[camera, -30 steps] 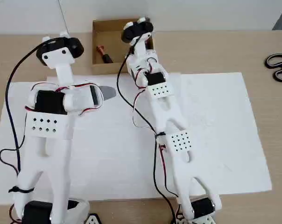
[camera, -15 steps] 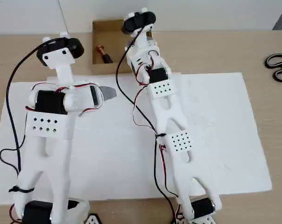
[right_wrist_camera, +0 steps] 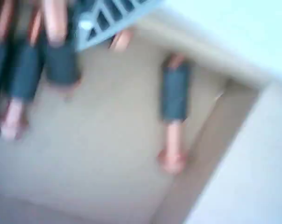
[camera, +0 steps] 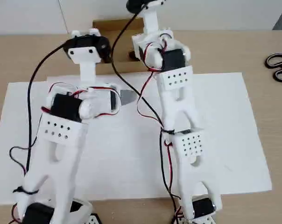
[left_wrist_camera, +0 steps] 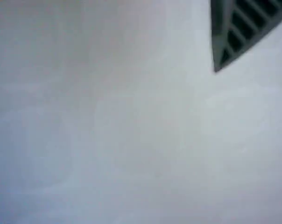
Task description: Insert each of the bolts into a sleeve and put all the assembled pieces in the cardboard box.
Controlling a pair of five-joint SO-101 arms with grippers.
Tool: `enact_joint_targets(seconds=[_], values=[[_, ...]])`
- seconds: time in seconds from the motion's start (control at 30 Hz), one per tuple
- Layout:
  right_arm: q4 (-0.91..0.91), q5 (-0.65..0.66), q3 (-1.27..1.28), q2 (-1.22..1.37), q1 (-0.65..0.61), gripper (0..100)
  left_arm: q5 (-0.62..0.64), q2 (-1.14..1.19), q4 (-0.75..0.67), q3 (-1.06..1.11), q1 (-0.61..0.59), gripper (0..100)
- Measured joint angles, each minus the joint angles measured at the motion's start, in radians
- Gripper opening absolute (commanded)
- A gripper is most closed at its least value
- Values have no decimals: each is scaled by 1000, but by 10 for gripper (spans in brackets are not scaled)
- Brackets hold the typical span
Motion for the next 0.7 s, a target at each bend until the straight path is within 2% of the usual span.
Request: enact_joint_targets(seconds=[0.17,0.27,0.43,0.57,0.7], values=[[238,0,-8,-261,2,192,-89,-219,-75,40,8,314],[262,0,-14,-396,2,192,-150,-367,-138,141,8,314],[275,28,40,-591,-14,192,-190,-635,-293,431,8,314],[279,103,292,-730,-12,192,-195,-842,-410,663,2,314],[279,141,644,-922,20,192,-192,-1005,-459,781,-69,314]])
